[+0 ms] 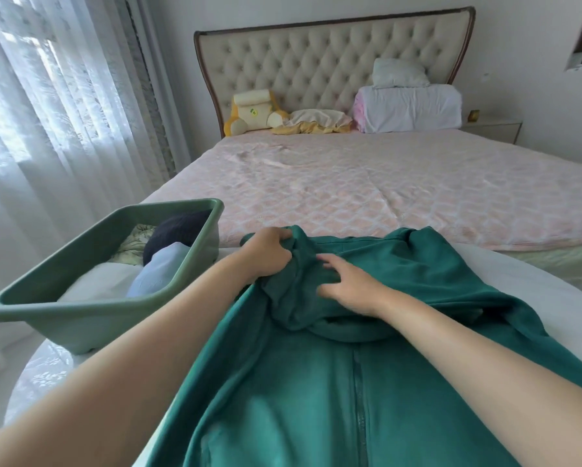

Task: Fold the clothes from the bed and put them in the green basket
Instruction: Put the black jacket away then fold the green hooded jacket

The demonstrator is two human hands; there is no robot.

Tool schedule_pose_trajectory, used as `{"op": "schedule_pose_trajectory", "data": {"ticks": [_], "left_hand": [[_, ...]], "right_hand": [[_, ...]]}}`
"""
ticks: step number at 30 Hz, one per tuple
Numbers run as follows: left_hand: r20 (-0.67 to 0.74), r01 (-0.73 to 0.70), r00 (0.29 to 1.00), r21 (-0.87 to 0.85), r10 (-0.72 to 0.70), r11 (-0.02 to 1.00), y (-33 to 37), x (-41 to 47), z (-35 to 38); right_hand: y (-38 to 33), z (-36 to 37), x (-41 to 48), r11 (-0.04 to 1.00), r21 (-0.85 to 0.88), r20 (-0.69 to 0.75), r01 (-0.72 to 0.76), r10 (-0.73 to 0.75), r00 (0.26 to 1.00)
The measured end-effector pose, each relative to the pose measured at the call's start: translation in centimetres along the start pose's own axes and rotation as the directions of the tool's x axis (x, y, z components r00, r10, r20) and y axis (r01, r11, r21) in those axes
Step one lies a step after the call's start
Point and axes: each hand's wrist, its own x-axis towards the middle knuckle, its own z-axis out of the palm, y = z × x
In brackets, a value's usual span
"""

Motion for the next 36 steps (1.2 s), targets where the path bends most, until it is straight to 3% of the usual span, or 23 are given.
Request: {"op": "schedule_pose_trajectory", "data": {"ticks": [2, 4, 6, 9, 11, 13, 16, 18, 21, 24, 26, 29, 33, 36], "left_hand": [[0.028, -0.073, 0.997, 0.071, 0.071, 0.995, 3.1, 0.4, 0.2], [0.075, -0.151, 0.987, 0.116, 0.143, 0.982, 6.2, 0.6, 1.3], [0.273, -0.178, 0.946, -0.015, 0.175, 0.984, 8.4, 0.2, 3.7], [0.646, 0.020, 0.748, -0.252, 0.153, 0.968, 8.7, 0.1, 8.0], [0.685, 0.126, 0.714, -0.327, 0.143, 0.937, 7.8, 0.4, 8.9], [0.660, 0.183, 0.740, -0.380, 0.127, 0.907, 7.1, 0.6, 8.2], [0.502, 0.125, 0.861, -0.372, 0.086, 0.920, 6.3, 0.6, 6.6], [0.272, 0.034, 0.961, -0.260, 0.039, 0.965, 5.4, 1.2, 6.3], [0.001, -0.086, 0.996, -0.004, 0.086, 0.996, 4.4, 2.4, 5.9], [0.097, -0.310, 0.951, 0.376, 0.295, 0.873, 4.0, 2.9, 6.4], [0.272, -0.314, 0.940, 0.460, 0.205, 0.831, 3.6, 2.9, 7.9], [0.371, -0.142, 0.928, 0.437, -0.034, 0.888, 2.7, 3.1, 10.5], [0.167, -0.008, 0.986, 0.215, -0.028, 0.977, 2.2, 5.4, 10.8], [0.116, 0.161, 0.981, -0.052, -0.154, 0.986, 2.0, 6.8, 10.3]], "right_hand": [[-0.3, -2.1, -0.1, 0.954, 0.300, -0.145, -0.031, 0.078, 0.986], [-0.2, -4.2, -0.1, 0.869, 0.491, -0.196, -0.061, 0.179, 0.964], [0.5, -5.8, -0.2, 0.787, 0.606, -0.166, -0.118, 0.270, 0.949], [2.5, -6.6, -0.9, 0.846, 0.446, -0.151, -0.292, 0.392, 0.908], [3.7, -6.1, -1.5, 0.867, 0.355, -0.194, -0.350, 0.434, 0.880], [4.5, -5.7, -1.7, 0.872, 0.342, -0.222, -0.351, 0.438, 0.871], [4.7, -5.1, -1.6, 0.917, 0.250, -0.264, -0.310, 0.372, 0.890], [4.7, -4.5, -1.3, 0.935, 0.219, -0.256, -0.279, 0.331, 0.908], [4.3, -5.1, -1.3, 0.951, 0.184, -0.271, -0.247, 0.291, 0.918], [4.4, -6.8, -1.3, 0.954, 0.072, -0.282, -0.292, 0.301, 0.911], [5.0, -7.0, -1.3, 0.932, -0.059, -0.246, -0.359, 0.335, 0.910], [5.8, -6.2, -1.1, 0.915, -0.142, -0.234, -0.377, 0.339, 0.911], [6.4, -5.7, -0.7, 0.954, -0.164, -0.229, -0.251, 0.211, 0.950], [7.1, -5.3, -0.8, 0.974, -0.145, -0.239, -0.174, 0.136, 0.962]]}}
